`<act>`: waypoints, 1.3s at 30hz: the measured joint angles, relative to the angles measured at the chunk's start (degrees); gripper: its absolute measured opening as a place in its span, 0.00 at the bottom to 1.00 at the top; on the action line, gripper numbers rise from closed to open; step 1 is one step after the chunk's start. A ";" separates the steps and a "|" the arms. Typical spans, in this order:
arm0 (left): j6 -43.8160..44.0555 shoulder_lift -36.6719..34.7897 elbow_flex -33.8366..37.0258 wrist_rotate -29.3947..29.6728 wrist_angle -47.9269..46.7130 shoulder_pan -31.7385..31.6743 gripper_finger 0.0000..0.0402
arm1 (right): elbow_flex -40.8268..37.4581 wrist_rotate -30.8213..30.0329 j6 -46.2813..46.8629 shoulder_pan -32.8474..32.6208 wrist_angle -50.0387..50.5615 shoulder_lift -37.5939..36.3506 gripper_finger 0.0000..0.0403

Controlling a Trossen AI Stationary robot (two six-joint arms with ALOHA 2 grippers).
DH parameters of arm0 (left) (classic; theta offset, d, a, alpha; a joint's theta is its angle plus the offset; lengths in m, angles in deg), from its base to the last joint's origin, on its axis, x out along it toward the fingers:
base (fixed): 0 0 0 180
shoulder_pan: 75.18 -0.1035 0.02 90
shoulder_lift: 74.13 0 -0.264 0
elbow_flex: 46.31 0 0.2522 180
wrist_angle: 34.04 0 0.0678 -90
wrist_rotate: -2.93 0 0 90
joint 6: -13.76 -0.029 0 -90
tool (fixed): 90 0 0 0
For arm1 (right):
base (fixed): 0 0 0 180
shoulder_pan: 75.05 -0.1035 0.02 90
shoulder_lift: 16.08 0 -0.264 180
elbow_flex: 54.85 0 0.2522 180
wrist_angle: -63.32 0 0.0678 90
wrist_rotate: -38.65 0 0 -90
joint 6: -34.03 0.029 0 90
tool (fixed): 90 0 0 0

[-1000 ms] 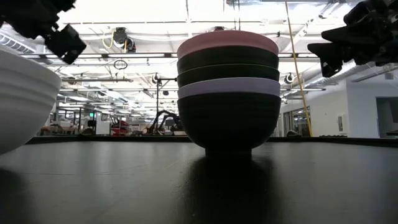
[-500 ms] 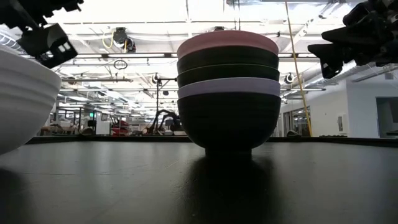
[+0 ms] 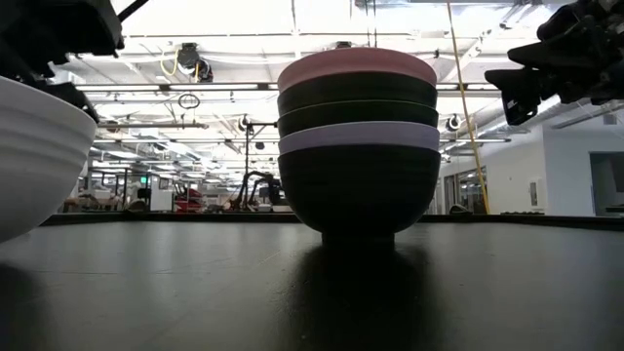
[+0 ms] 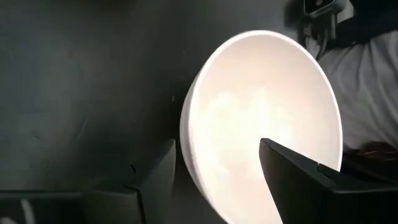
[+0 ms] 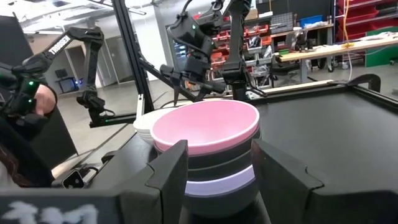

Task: Nest bowls inside each other
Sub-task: Stack the white bowl on top of the pink bowl

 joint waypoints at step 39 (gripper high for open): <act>1.86 10.96 0.00 7.61 3.89 1.96 0.33 | 0.00 0.04 -0.02 -0.03 1.23 0.00 0.42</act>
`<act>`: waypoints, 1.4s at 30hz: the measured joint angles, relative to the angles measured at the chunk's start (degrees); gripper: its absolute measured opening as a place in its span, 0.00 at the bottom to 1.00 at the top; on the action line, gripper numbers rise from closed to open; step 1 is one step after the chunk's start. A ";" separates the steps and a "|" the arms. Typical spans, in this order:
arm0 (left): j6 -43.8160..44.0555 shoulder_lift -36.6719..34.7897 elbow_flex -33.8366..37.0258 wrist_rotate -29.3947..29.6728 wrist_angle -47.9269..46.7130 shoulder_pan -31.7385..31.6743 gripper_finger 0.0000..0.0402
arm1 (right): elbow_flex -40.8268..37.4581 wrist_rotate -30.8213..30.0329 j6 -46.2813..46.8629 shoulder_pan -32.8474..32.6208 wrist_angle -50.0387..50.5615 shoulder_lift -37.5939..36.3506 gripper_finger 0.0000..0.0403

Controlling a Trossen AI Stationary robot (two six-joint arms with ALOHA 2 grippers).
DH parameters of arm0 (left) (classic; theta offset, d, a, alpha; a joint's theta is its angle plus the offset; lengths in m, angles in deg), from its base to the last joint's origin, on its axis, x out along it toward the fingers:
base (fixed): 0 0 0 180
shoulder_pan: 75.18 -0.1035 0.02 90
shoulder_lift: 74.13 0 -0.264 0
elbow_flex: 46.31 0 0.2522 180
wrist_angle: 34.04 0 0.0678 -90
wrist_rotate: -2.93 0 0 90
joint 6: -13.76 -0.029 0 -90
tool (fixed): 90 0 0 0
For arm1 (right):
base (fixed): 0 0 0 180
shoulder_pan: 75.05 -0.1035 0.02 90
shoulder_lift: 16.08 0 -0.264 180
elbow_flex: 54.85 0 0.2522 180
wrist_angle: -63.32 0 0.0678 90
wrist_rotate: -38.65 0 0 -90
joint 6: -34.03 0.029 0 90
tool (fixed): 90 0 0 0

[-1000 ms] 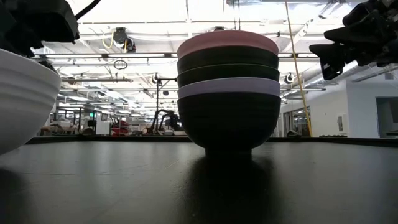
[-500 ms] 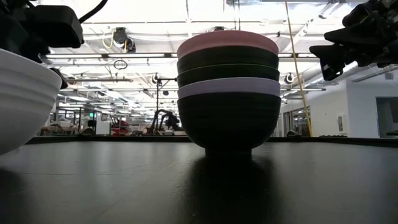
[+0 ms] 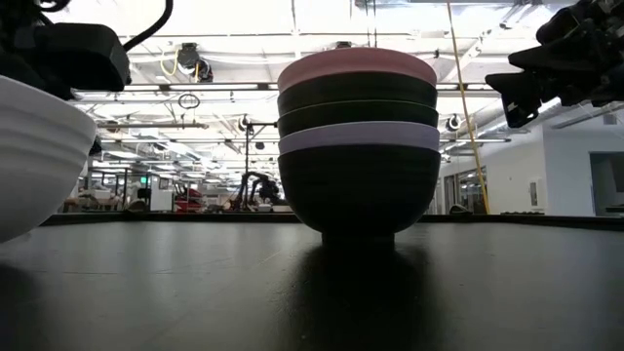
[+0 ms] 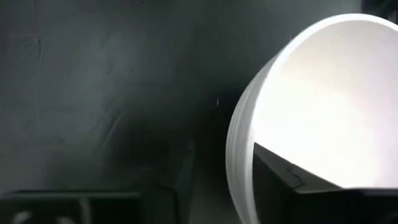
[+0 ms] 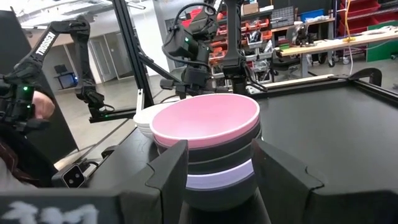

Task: Nest bowls inside each other
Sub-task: Stack the white bowl on top of the pink bowl

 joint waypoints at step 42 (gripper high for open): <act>-28.20 -6.52 -22.25 8.06 -5.11 -13.15 0.01 | 0.00 -0.02 0.85 -0.01 0.42 0.02 0.42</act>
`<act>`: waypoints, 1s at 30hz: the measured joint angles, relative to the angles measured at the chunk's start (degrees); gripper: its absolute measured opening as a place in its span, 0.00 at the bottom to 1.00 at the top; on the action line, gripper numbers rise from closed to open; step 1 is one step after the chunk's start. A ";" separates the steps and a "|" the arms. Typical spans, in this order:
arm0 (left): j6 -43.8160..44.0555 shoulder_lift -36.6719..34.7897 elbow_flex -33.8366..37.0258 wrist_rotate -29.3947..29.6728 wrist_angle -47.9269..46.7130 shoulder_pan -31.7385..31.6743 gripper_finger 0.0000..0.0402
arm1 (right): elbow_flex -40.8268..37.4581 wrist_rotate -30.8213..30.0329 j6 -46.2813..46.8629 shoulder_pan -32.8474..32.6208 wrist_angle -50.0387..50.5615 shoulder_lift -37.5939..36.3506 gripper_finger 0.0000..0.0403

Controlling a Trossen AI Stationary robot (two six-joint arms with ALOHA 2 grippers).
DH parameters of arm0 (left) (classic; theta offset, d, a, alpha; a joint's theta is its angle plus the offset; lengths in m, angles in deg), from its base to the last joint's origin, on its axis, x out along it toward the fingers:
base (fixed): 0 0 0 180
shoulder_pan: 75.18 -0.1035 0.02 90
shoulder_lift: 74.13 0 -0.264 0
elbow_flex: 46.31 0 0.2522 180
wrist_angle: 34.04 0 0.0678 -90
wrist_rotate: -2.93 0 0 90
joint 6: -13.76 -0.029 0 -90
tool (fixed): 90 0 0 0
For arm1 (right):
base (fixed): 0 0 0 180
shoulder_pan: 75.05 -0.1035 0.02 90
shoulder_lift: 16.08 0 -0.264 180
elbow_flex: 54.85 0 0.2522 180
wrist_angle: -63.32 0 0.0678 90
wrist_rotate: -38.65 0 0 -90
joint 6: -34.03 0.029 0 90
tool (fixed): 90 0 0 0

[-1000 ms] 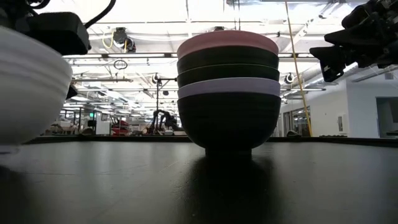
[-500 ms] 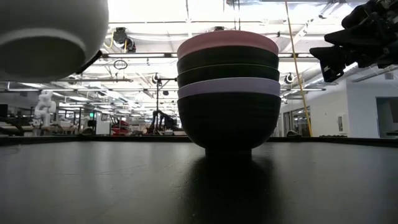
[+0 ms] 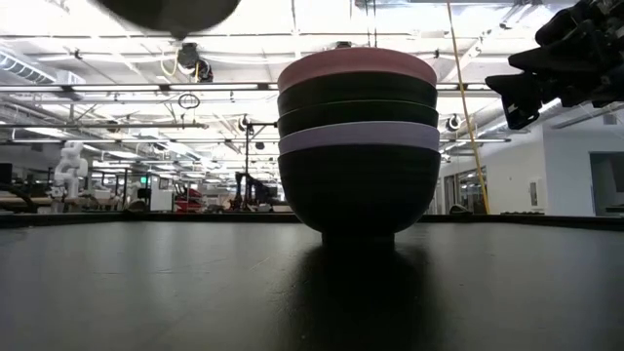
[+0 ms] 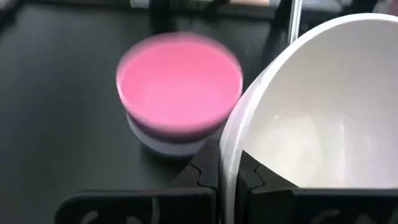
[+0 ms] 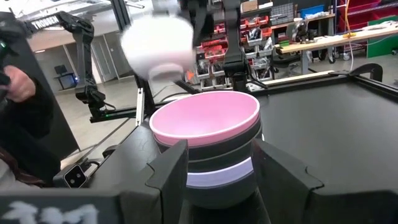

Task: Nest bowls inside each other
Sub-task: Stack the white bowl on top of the pink bowl

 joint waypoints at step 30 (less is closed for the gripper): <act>-15.02 42.37 -47.65 -17.24 -22.42 -17.56 0.01 | 0.00 0.00 -1.33 0.00 2.01 0.04 0.42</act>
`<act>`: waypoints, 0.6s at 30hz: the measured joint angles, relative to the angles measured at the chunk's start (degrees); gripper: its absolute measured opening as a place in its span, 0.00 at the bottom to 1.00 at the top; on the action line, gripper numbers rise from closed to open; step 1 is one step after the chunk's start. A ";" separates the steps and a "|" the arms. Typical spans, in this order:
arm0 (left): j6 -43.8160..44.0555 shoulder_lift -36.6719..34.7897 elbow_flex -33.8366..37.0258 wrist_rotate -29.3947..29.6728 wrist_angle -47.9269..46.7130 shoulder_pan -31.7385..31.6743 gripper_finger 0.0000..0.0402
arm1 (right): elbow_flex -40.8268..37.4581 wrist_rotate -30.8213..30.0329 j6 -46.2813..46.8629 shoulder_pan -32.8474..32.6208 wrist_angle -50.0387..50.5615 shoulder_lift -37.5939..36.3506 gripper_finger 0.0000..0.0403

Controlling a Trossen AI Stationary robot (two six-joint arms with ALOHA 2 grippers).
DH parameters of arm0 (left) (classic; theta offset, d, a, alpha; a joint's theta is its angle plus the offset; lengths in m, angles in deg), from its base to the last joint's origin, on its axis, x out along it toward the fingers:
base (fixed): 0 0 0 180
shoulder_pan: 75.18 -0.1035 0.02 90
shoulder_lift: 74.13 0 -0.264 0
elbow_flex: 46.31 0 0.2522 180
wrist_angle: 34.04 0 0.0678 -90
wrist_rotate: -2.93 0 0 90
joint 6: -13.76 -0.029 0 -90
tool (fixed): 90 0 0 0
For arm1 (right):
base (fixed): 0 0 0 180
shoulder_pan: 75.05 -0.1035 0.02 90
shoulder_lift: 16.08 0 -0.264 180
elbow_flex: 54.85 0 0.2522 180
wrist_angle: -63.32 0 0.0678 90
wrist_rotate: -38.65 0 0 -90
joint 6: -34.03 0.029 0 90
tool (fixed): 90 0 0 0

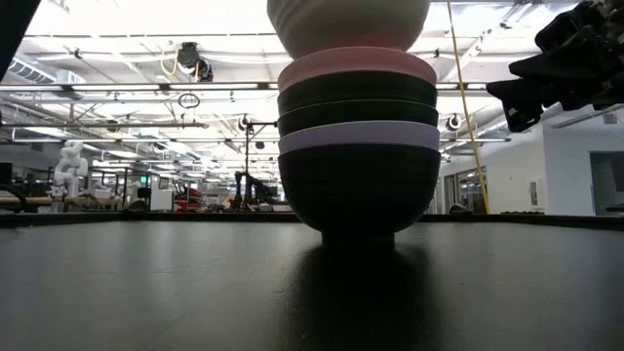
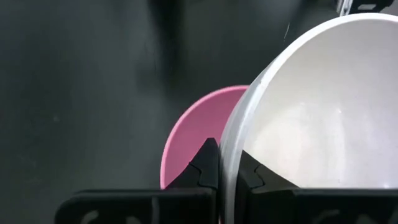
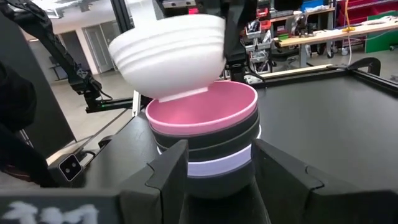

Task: Nest bowls inside each other
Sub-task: Stack the white bowl on top of the pink bowl

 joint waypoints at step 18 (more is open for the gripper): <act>-2.26 4.23 -0.39 -4.31 -2.90 -3.61 0.01 | 0.00 -0.20 -0.44 -0.01 1.07 0.00 0.42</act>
